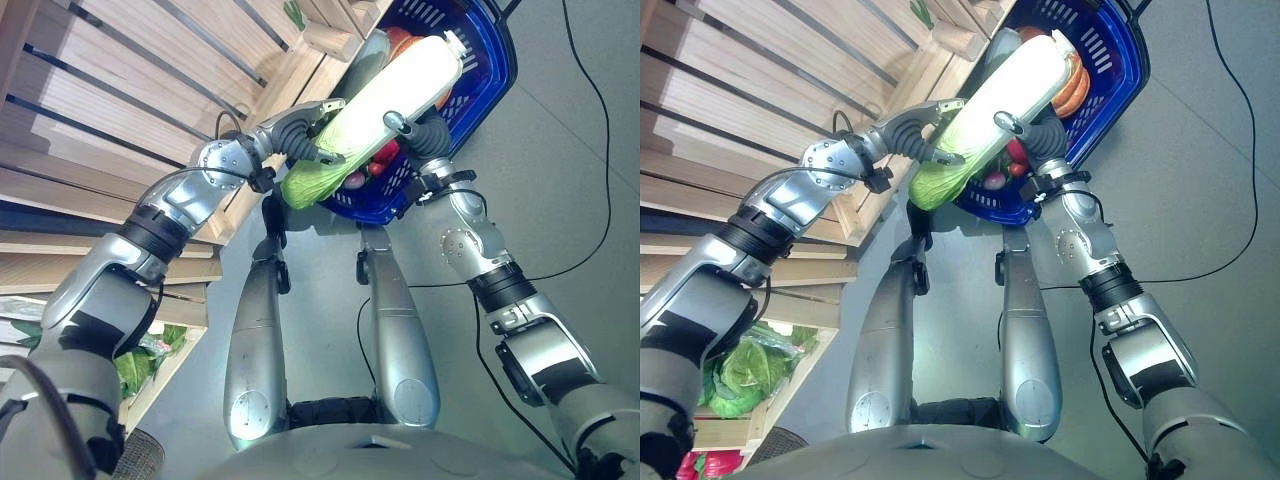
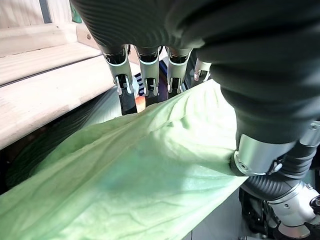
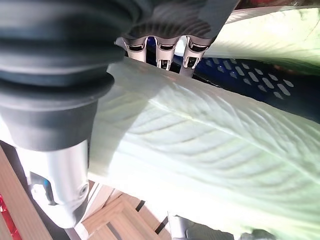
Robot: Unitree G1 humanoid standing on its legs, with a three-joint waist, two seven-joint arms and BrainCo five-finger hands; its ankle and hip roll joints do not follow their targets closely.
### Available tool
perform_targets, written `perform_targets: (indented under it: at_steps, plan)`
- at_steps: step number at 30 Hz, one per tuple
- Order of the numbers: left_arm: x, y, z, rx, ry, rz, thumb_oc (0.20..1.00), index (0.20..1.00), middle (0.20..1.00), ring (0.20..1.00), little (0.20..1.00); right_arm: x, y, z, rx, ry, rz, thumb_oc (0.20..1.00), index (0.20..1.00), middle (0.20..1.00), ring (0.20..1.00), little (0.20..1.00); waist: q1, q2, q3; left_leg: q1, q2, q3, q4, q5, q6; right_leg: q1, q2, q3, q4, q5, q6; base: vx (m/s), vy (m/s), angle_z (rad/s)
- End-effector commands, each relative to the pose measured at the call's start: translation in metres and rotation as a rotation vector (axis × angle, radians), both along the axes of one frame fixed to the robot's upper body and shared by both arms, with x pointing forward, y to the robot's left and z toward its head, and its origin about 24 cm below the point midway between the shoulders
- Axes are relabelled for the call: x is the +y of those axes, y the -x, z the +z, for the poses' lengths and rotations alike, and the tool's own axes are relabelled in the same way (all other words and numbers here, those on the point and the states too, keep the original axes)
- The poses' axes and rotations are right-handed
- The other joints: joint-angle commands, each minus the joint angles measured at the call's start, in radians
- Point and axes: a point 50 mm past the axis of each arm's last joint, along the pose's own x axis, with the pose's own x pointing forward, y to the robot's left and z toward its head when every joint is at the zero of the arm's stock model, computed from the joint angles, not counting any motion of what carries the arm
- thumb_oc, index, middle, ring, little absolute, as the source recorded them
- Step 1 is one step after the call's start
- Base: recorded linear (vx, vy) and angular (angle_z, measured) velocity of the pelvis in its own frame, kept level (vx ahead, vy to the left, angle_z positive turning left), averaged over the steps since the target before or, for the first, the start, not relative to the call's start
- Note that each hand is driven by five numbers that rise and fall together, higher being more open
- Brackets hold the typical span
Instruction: Pick up fruits and vegetables into the basket
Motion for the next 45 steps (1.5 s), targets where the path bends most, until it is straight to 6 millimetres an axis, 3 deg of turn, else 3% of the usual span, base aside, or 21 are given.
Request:
perform_targets:
  at_steps: [1,10,11,12,30,31,32,33,34,45]
  plan:
    - [-0.031,0.024,-0.006,0.016,-0.107,-0.192,0.2,0.2,0.2,0.2,0.2,0.012,0.017,0.049,-0.222,-0.084,0.138,1.0,1.0,1.0,1.0,1.0,0.013,0.009,-0.028,0.022,-0.028,-0.008,-0.082,0.036,-0.001,0.047,0.034,-0.078,0.082,-0.082,0.019,0.0,0.0,0.0]
    - [-0.029,0.023,-0.008,0.043,-0.143,-0.177,0.2,0.2,0.2,0.2,0.2,0.008,0.018,0.056,-0.262,-0.117,0.13,1.0,1.0,1.0,1.0,1.0,0.012,0.008,-0.028,0.021,-0.028,-0.008,-0.083,0.035,-0.001,0.048,0.032,-0.079,0.078,-0.081,0.02,0.0,0.0,0.0]
    - [-0.029,0.023,-0.008,0.038,-0.143,-0.173,0.2,0.2,0.2,0.2,0.2,0.008,0.02,0.057,-0.279,-0.13,0.131,0.555,0.555,0.555,0.555,0.555,0.012,0.008,-0.028,0.019,-0.028,-0.009,-0.081,0.035,-0.001,0.046,0.032,-0.08,0.079,-0.081,0.02,0.0,0.0,0.0]
    - [-0.029,0.023,-0.008,0.035,-0.143,-0.171,0.2,0.2,0.2,0.2,0.2,0.008,0.02,0.058,-0.285,-0.136,0.13,0.2,0.2,0.2,0.2,0.2,0.012,0.008,-0.028,0.018,-0.028,-0.009,-0.081,0.035,-0.001,0.045,0.032,-0.08,0.08,-0.081,0.02,0.0,0.0,0.0]
    - [-0.03,0.022,-0.006,-0.034,-0.101,-0.139,0.2,0.2,0.2,0.2,0.2,0.011,0.022,0.058,-0.311,-0.141,0.156,0.2,0.2,0.2,0.2,0.2,0.016,0.012,-0.028,0.021,-0.031,-0.012,-0.083,0.035,-0.002,0.053,0.024,-0.085,0.071,-0.081,0.022,0.0,0.0,0.0]
    - [-0.029,0.021,-0.006,-0.04,-0.097,-0.128,0.344,0.344,0.344,0.344,0.344,0.011,0.022,0.058,-0.311,-0.142,0.156,0.2,0.2,0.2,0.2,0.2,0.017,0.012,-0.028,0.022,-0.031,-0.013,-0.084,0.036,-0.002,0.053,0.024,-0.085,0.07,-0.081,0.022,0.0,0.0,0.0]
    - [-0.028,0.02,-0.005,-0.05,-0.088,-0.113,0.592,0.592,0.592,0.592,0.592,0.011,0.022,0.058,-0.312,-0.143,0.155,0.2,0.2,0.2,0.2,0.2,0.018,0.012,-0.028,0.022,-0.032,-0.014,-0.085,0.036,-0.002,0.054,0.024,-0.086,0.071,-0.081,0.023,0.0,0.0,0.0]
    - [-0.028,0.02,-0.005,-0.053,-0.085,-0.105,0.89,0.89,0.89,0.89,0.89,0.011,0.023,0.057,-0.312,-0.143,0.154,0.2,0.2,0.2,0.2,0.2,0.018,0.012,-0.028,0.022,-0.032,-0.014,-0.085,0.036,-0.002,0.054,0.024,-0.086,0.071,-0.081,0.023,0.0,0.0,0.0]
    - [-0.027,0.019,-0.005,-0.067,-0.07,-0.083,1.0,1.0,1.0,1.0,1.0,0.012,0.023,0.058,-0.313,-0.146,0.153,0.2,0.2,0.2,0.2,0.2,0.018,0.012,-0.028,0.022,-0.032,-0.015,-0.084,0.036,-0.002,0.053,0.025,-0.085,0.072,-0.081,0.023,0.0,0.0,0.0]
    - [0.003,0.018,0.006,-0.288,0.53,0.127,1.0,1.0,1.0,1.0,1.0,0.011,0.025,0.051,-0.322,-0.178,0.115,0.2,0.2,0.2,0.2,0.2,0.035,0.003,-0.028,0.024,-0.039,-0.028,-0.083,0.035,0.0,0.052,0.032,-0.087,0.078,-0.086,0.021,0.0,-0.002,0.0]
